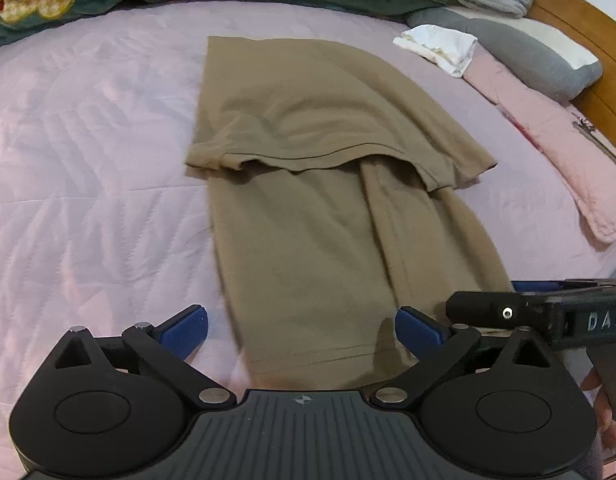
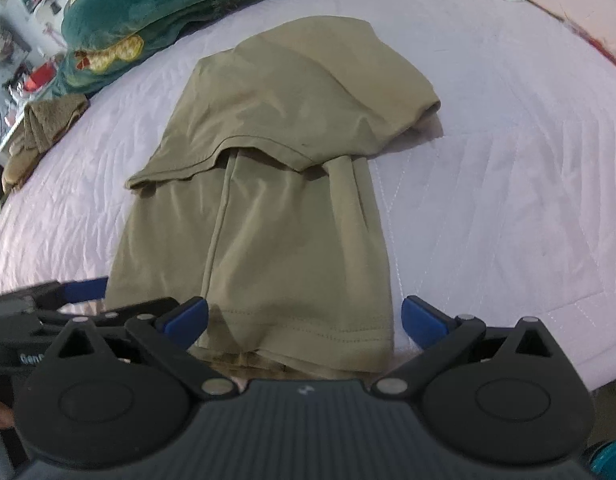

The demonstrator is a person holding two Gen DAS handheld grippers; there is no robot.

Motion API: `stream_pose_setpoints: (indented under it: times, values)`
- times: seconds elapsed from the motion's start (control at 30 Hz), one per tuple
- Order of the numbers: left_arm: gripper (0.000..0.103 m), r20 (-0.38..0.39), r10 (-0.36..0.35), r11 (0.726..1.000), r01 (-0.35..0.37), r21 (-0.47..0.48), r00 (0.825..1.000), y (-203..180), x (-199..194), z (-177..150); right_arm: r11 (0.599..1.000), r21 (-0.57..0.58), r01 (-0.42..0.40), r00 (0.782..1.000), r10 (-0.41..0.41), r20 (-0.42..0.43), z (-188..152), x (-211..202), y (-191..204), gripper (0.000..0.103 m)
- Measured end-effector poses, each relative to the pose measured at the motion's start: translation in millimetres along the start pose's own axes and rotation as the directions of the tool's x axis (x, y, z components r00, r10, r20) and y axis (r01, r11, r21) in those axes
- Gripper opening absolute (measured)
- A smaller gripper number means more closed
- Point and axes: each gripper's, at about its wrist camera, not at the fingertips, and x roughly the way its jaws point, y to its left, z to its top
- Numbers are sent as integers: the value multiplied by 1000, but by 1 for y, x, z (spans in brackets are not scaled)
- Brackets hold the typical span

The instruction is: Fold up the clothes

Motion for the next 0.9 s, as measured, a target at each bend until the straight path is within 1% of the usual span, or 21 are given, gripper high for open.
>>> stream_pose_setpoints:
  times: [0.03, 0.1, 0.13, 0.17, 0.2, 0.23, 0.27, 0.3, 0.33, 0.37, 0.4, 0.43, 0.47, 0.5, 0.6, 0.73, 0.8, 0.83, 0.87, 0.9]
  values:
    - [99, 1, -14, 1000, 14, -2, 1000, -2, 1, 0, 1000, 15, -15, 1000, 15, -2, 2, 0, -2, 103]
    - [98, 2, -45, 999, 45, -7, 999, -6, 2, 1, 997, 39, -60, 998, 60, -8, 4, 0, -6, 95]
    - [94, 4, -74, 997, 74, -8, 997, -8, 3, 1, 995, 54, -84, 996, 84, -8, 5, 0, -9, 92]
    - [94, 6, -96, 995, 96, -5, 995, -10, 4, 1, 992, 68, -108, 994, 108, -9, 6, 0, -11, 91]
    - [92, 15, -93, 996, 92, 13, 996, -11, 5, 0, 989, 84, -124, 992, 125, -4, 6, 0, -14, 91]
    - [87, 24, -89, 996, 88, 30, 996, -13, 5, -1, 985, 100, -141, 990, 142, 2, 7, 0, -17, 90]
    - [83, 34, -87, 995, 85, 43, 996, -13, 6, -2, 979, 122, -160, 987, 160, 9, 7, -1, -21, 86]
    - [75, 43, -89, 996, 87, 36, 995, -11, 5, -2, 976, 139, -169, 986, 169, 8, 8, -1, -25, 78]
    - [69, 52, -91, 996, 89, 28, 995, -8, 5, -2, 976, 142, -163, 986, 164, 4, 9, -2, -27, 73]
    - [65, 61, -91, 996, 90, 21, 994, -6, 4, -2, 977, 146, -158, 987, 160, 0, 9, -2, -29, 62]
    - [56, 65, -86, 996, 84, 20, 994, -5, 4, -1, 978, 143, -150, 988, 153, -10, 10, -2, -31, 44]
    - [54, 61, -84, 996, 83, 31, 995, -6, 4, 0, 982, 139, -131, 991, 134, -17, 11, -1, -32, 37]
    - [54, 57, -83, 996, 81, 41, 995, -6, 4, 1, 985, 134, -111, 993, 115, -24, 12, 0, -33, 26]
    - [54, 53, -82, 996, 79, 51, 995, -7, 5, 3, 988, 123, -95, 995, 100, -31, 13, 1, -32, 24]
    - [54, 43, -76, 995, 73, 74, 996, -7, 4, 5, 998, 43, -44, 998, 46, -41, 14, 1, -18, 25]
    - [55, 35, -82, 995, 79, 65, 996, -3, 3, 6, 997, -67, 44, 998, -47, -37, 13, 2, -2, 27]
    - [55, 31, -86, 995, 85, 56, 996, -1, 2, 6, 993, -94, 76, 997, -79, -24, 12, 1, 1, 29]
    - [55, 33, -85, 995, 83, 54, 996, -2, 3, 6, 992, -99, 74, 997, -76, -19, 12, 2, 1, 30]
    - [56, 35, -84, 995, 82, 54, 996, -3, 4, 5, 992, -103, 71, 997, -73, -14, 12, 3, 1, 34]
    - [58, 36, -82, 995, 80, 66, 996, -6, 5, 6, 992, -107, 68, 998, -70, -9, 11, 4, 1, 43]
